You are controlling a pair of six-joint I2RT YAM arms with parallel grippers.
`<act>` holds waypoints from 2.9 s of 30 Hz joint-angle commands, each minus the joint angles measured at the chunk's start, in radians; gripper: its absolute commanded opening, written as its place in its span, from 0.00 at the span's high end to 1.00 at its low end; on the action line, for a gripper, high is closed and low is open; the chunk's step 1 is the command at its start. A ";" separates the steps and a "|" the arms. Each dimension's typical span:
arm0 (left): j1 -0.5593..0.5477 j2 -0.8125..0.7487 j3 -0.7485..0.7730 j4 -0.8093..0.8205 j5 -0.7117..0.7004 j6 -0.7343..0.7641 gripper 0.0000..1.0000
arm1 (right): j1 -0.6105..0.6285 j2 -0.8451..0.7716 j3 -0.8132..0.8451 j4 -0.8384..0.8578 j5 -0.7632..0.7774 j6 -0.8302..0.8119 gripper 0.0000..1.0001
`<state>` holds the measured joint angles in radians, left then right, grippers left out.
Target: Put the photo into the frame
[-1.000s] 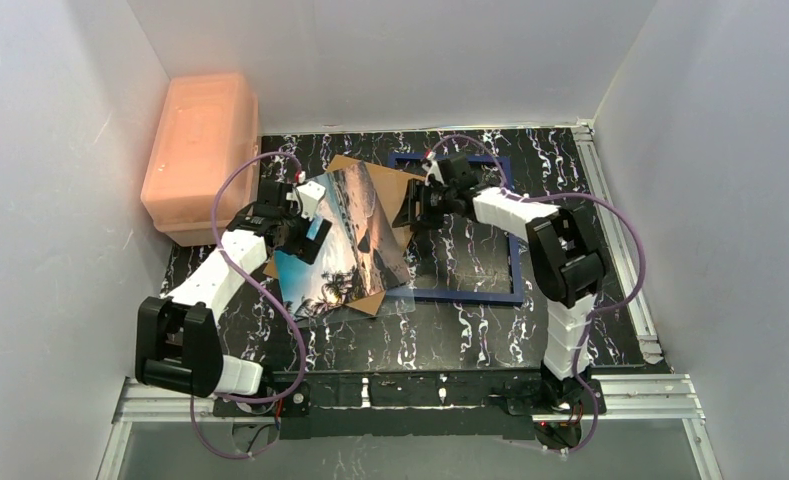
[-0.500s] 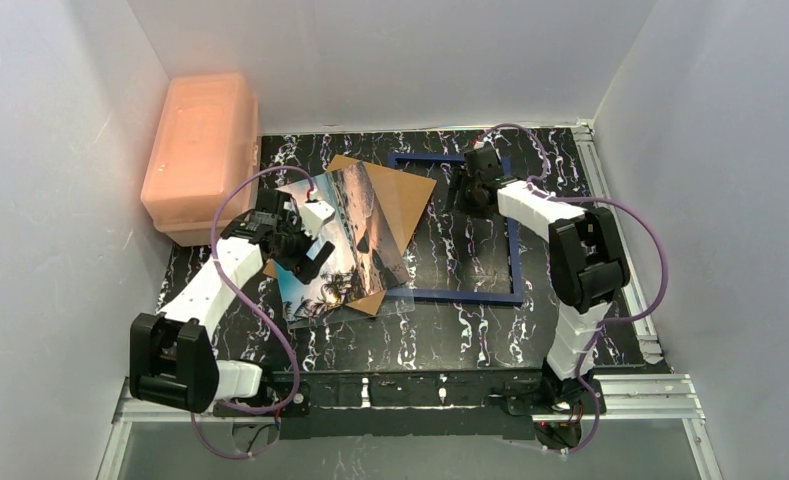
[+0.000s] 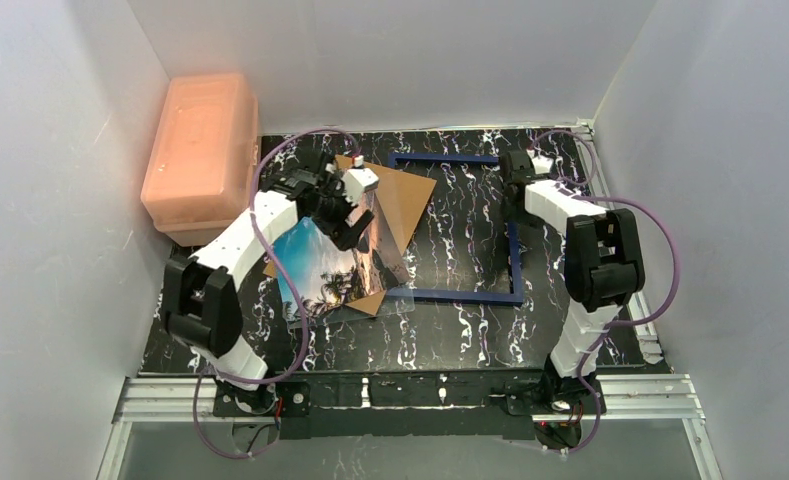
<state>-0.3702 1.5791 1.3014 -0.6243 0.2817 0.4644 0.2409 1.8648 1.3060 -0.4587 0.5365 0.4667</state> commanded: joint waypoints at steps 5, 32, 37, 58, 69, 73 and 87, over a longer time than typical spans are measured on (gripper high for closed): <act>-0.147 0.198 0.203 -0.033 -0.011 0.039 0.02 | -0.108 0.030 -0.080 0.012 -0.081 0.022 0.36; -0.367 0.609 0.414 0.346 -0.478 0.197 0.01 | -0.068 -0.154 -0.199 0.126 -0.295 0.067 0.21; -0.362 0.610 0.389 0.386 -0.543 0.215 0.01 | -0.056 -0.101 -0.218 0.130 -0.311 0.078 0.21; -0.309 0.509 0.275 0.454 -0.566 0.111 0.02 | -0.130 -0.078 -0.139 -0.107 0.167 0.015 0.24; -0.262 0.366 0.231 0.373 -0.384 -0.017 0.02 | -0.075 -0.075 -0.079 -0.158 0.316 0.052 0.22; -0.230 0.340 0.253 0.337 -0.345 -0.056 0.02 | -0.030 -0.078 -0.017 -0.197 0.361 0.057 0.21; -0.152 0.267 0.174 0.288 -0.348 -0.095 0.01 | 0.341 -0.090 -0.008 0.022 -0.090 0.017 0.23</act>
<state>-0.5526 1.9369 1.5116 -0.2779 -0.0883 0.4046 0.4942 1.7905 1.2778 -0.5385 0.6479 0.5003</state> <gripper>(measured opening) 0.984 0.774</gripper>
